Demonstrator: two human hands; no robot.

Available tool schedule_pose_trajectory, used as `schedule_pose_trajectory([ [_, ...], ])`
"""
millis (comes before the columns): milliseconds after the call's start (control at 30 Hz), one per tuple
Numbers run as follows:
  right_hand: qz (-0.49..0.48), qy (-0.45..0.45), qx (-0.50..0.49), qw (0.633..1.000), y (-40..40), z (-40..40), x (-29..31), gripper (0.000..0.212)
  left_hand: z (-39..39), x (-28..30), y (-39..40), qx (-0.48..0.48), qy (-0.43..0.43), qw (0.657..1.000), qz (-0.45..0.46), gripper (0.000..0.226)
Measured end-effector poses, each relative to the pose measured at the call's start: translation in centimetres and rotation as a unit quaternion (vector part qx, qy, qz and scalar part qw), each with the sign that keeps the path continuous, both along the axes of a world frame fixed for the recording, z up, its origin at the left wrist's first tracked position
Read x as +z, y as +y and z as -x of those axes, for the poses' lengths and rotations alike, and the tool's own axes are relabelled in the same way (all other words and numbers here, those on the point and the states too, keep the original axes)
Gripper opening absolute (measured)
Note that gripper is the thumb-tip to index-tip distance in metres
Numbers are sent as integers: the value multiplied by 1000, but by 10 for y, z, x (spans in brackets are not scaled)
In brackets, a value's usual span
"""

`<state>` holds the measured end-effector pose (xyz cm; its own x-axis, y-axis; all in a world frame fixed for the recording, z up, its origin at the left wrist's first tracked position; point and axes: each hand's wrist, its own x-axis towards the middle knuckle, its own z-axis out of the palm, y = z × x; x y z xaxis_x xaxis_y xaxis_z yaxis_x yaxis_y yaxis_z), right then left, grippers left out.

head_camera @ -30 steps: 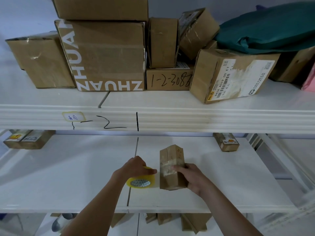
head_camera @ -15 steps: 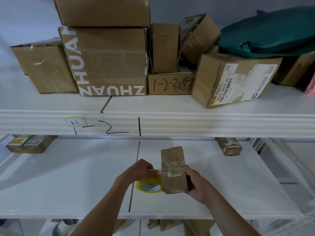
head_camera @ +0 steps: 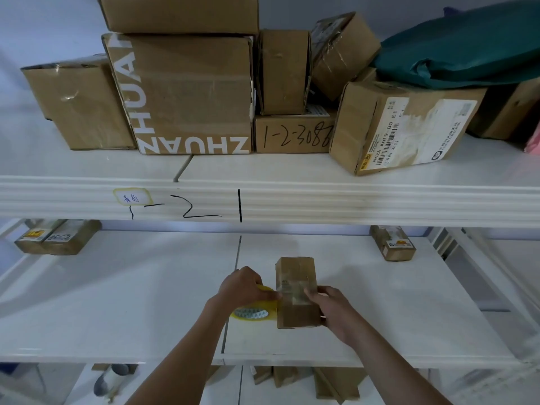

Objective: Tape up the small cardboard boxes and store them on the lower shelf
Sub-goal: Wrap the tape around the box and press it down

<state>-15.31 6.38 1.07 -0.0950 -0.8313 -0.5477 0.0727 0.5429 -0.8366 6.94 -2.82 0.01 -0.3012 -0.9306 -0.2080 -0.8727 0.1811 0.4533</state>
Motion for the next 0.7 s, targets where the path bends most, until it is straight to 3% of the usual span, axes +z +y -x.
schedule_pose_trajectory([
  [133, -25, 138, 69, 988, -5, -19, 5, 80, 13, -4, 6, 6, -57, 998, 33, 63],
  [333, -64, 175, 9, 982, -15, -28, 0, 109, 22, 0, 9, -27, -42, 999, 14, 53],
  [500, -58, 207, 20, 976, -14, -27, -6, 104, 11, 16, 9, -80, 3, 991, -104, 43],
  [700, -23, 206, 27, 978, -10, -19, -6, 78, -3, 21, 10, -128, 6, 983, -130, 41],
])
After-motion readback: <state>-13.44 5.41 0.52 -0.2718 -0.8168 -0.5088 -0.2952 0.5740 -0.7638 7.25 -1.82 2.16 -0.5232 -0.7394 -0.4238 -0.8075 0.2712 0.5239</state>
